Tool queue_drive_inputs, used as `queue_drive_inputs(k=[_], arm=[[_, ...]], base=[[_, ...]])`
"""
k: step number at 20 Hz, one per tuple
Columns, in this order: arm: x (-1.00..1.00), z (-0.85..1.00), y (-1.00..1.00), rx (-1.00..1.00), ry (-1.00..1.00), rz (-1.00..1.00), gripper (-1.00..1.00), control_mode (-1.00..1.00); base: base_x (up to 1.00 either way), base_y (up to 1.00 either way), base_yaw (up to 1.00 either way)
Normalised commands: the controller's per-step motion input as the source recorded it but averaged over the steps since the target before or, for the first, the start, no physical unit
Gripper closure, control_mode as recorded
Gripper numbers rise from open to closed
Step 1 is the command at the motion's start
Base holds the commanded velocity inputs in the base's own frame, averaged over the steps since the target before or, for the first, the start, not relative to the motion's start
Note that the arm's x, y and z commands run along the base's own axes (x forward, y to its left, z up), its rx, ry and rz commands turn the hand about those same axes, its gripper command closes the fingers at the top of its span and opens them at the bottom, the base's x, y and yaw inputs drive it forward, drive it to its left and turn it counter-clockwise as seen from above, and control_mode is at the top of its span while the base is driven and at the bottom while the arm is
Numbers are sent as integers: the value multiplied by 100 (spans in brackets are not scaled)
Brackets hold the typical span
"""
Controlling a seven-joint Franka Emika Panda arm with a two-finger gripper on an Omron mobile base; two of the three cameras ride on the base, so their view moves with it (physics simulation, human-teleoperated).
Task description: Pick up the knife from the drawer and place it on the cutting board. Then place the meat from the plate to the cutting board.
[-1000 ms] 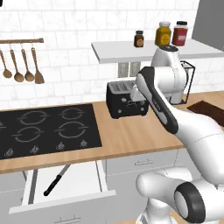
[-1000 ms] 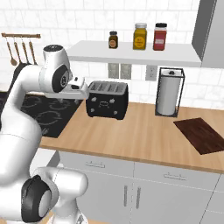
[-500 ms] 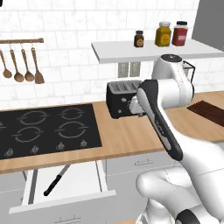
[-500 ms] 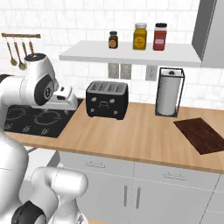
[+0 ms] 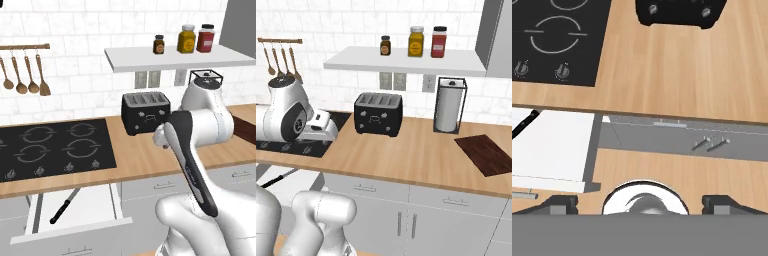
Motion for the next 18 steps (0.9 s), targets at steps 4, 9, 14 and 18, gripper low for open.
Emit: queue_drive_inputs(k=[4,9,14,18], arm=[[-59,-1,0,0,-12,0,-100,-100],[-44,0,-2,0,-8,0,-100,100],[0,0,0,0,0,0,-100,100],[0,0,0,0,0,0,-100,100]], base=[[0,0,0],[-3,-4,0],[-1,-55,1],[0,-20,20]])
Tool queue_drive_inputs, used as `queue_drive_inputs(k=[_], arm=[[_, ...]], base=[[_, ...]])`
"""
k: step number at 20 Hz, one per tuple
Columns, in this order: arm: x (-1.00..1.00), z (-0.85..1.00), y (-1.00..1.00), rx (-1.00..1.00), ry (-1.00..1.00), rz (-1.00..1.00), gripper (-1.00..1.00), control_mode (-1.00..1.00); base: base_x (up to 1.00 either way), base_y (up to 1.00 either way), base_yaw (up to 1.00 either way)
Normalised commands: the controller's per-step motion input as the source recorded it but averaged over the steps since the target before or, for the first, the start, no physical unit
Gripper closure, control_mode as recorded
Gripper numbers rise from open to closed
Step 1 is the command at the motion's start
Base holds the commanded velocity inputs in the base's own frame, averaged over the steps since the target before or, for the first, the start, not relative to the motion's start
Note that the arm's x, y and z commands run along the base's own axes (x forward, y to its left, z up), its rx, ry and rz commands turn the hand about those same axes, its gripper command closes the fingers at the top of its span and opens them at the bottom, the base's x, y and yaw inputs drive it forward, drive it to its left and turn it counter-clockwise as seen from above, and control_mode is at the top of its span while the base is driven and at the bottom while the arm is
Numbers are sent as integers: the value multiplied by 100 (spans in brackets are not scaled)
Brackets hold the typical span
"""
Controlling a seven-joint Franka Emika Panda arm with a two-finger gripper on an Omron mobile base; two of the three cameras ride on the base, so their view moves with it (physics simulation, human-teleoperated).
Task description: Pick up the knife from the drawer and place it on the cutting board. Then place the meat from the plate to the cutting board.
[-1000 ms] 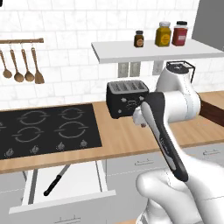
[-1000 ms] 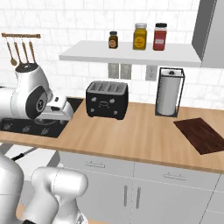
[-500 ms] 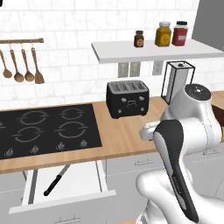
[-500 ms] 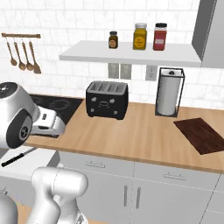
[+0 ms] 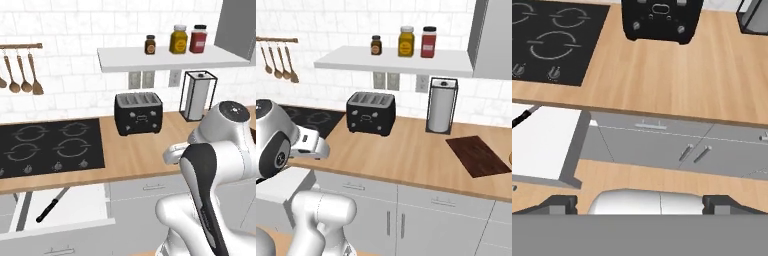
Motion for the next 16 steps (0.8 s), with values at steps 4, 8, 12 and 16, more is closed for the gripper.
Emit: queue_drive_inputs(k=[4,8,12,16], arm=[[0,0,0,0,0,0,-100,100],[0,0,0,0,0,0,-100,100],[0,0,0,0,0,0,-100,100],[0,0,0,0,0,0,-100,100]], base=[[1,-26,38],[7,-27,43],[14,-4,51],[7,-39,59]])
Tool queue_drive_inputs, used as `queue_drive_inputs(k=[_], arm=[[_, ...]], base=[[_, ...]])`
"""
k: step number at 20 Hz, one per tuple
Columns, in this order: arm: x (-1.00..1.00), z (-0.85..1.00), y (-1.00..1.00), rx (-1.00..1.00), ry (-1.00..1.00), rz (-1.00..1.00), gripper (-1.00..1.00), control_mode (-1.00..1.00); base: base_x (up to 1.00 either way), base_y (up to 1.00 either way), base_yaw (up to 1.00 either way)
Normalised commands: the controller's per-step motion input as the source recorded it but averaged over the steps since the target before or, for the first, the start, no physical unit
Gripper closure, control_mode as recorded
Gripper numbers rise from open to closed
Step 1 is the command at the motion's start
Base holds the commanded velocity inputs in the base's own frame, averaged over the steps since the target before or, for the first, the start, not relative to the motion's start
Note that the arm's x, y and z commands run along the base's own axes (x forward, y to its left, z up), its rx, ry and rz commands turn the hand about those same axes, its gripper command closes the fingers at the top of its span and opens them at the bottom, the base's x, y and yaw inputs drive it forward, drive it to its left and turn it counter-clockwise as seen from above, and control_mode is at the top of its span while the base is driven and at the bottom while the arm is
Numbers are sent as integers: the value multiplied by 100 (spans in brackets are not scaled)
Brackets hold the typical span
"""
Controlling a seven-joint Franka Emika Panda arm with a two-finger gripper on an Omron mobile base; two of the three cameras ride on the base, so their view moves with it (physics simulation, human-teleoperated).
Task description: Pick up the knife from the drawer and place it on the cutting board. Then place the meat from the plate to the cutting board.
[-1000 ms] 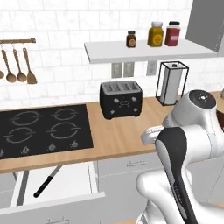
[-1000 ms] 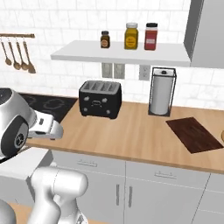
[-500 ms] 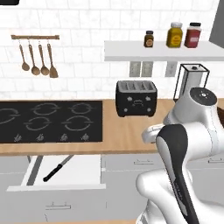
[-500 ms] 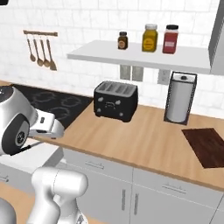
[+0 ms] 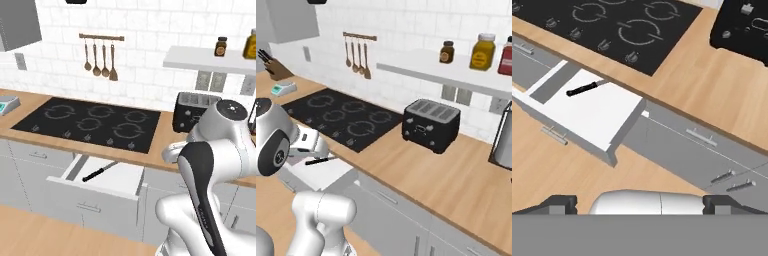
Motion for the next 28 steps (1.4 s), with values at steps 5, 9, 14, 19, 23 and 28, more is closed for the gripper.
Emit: queue_drive_inputs(k=[5,9,14,19,23,28], arm=[[0,0,0,0,0,0,-100,100],[0,0,0,0,0,0,-100,100],[0,0,0,0,0,0,-100,100],[0,0,0,0,0,0,-100,100],[0,0,0,0,0,0,-100,100],[51,-45,20,0,0,19,-100,-100]], base=[[14,-27,58],[5,-41,54],[1,-58,36],[6,-66,26],[20,-9,26],[0,0,0]])
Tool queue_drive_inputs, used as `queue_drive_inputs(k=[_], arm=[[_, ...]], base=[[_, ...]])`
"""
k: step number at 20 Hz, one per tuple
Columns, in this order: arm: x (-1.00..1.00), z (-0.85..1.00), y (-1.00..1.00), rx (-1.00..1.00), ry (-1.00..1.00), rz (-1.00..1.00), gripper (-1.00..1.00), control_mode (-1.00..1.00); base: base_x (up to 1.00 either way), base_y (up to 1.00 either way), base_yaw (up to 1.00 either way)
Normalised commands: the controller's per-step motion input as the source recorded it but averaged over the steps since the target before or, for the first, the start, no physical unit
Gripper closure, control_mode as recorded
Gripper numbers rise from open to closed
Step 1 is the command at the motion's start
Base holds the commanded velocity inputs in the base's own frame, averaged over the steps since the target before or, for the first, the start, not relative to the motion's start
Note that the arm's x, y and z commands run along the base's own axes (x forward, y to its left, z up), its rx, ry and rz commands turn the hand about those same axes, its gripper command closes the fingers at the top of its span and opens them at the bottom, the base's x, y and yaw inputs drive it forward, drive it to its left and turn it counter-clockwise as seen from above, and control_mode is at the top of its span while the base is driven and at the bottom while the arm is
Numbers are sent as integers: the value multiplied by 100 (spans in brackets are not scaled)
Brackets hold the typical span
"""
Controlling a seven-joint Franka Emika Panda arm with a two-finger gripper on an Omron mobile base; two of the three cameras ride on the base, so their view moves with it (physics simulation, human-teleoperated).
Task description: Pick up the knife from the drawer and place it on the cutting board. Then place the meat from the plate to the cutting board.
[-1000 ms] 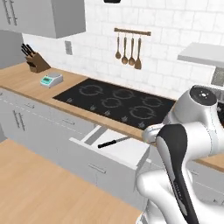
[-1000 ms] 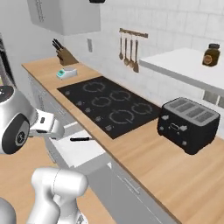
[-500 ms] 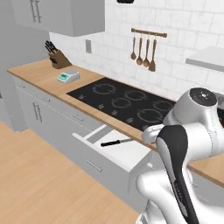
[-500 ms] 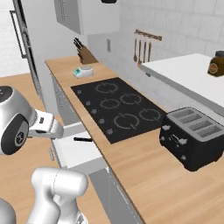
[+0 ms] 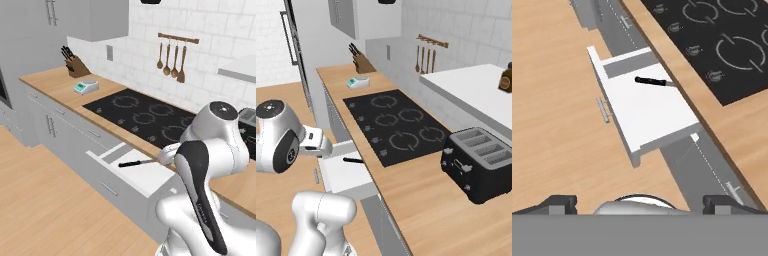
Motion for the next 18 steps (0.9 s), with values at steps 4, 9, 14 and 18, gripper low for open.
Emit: queue_drive_inputs(k=[4,9,14,18], arm=[[81,-71,42,0,5,14,-100,-100],[84,-72,50,0,14,7,-100,-100],[88,-53,31,0,17,4,-100,-100],[79,-37,36,-2,16,1,-100,-100]], base=[[0,0,0],[0,0,0],[0,0,0],[0,0,0]])
